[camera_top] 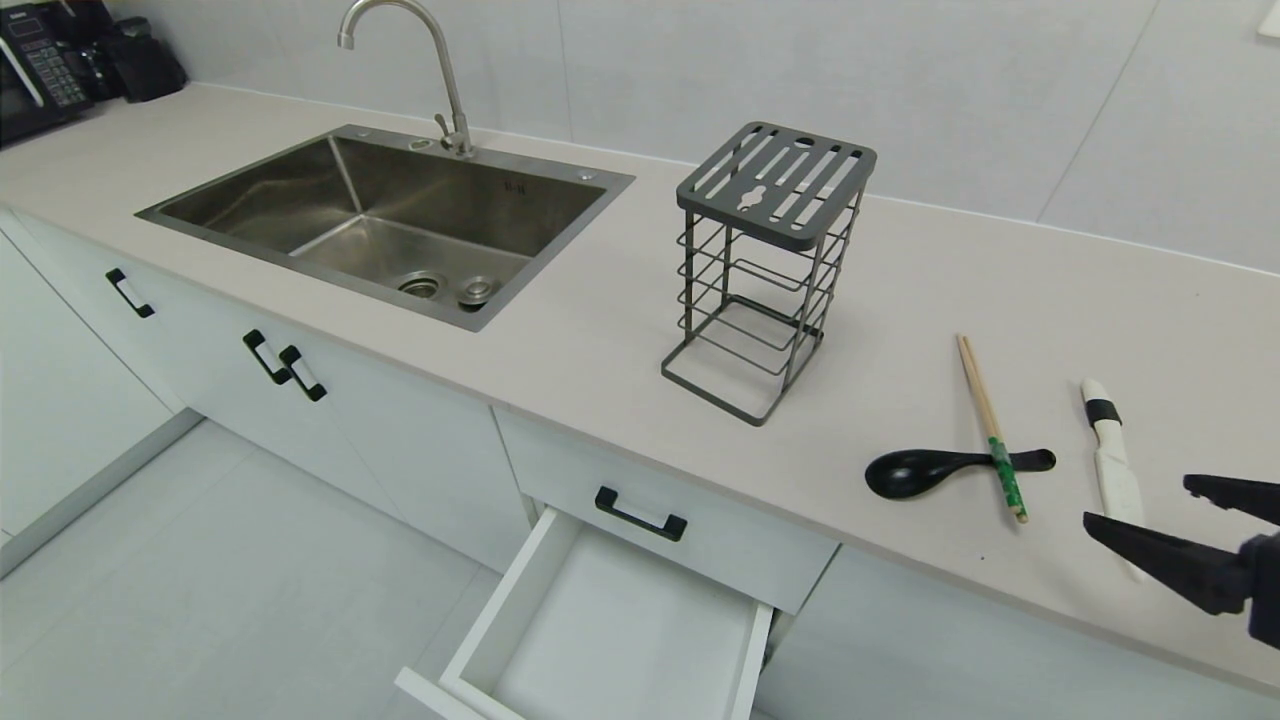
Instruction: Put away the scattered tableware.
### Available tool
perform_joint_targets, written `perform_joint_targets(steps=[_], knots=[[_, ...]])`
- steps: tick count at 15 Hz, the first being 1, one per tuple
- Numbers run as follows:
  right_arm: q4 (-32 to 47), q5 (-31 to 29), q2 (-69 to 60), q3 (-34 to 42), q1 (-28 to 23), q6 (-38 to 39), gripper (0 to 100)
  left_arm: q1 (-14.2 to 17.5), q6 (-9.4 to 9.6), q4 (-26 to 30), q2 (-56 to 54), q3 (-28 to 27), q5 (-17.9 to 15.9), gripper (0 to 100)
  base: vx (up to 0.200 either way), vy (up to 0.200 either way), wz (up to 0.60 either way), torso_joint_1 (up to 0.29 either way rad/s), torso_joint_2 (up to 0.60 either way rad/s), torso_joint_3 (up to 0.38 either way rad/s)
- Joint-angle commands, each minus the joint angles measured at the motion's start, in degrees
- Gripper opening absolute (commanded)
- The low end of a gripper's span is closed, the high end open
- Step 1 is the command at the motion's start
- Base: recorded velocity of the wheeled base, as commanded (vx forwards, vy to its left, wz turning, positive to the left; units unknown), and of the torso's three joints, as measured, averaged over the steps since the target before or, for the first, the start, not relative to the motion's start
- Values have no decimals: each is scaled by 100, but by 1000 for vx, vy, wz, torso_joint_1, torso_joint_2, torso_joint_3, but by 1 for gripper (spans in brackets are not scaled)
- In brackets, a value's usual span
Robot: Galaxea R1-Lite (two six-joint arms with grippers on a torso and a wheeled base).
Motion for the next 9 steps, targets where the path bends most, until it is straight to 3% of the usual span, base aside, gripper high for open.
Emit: perform_joint_targets(steps=[1,5,9], knots=[[-24,-16,642,-107,39,20,100,1,0,-1,7,5,-1,100,0,0,0,0,0,0],[-41,-16,949,-195,206,55,100,1,0,-1,7,-4,-1,100,0,0,0,0,0,0],[-15,-438,1529,-467,558,855,100,1,0,-1,7,5,-1,100,0,0,0,0,0,0]])
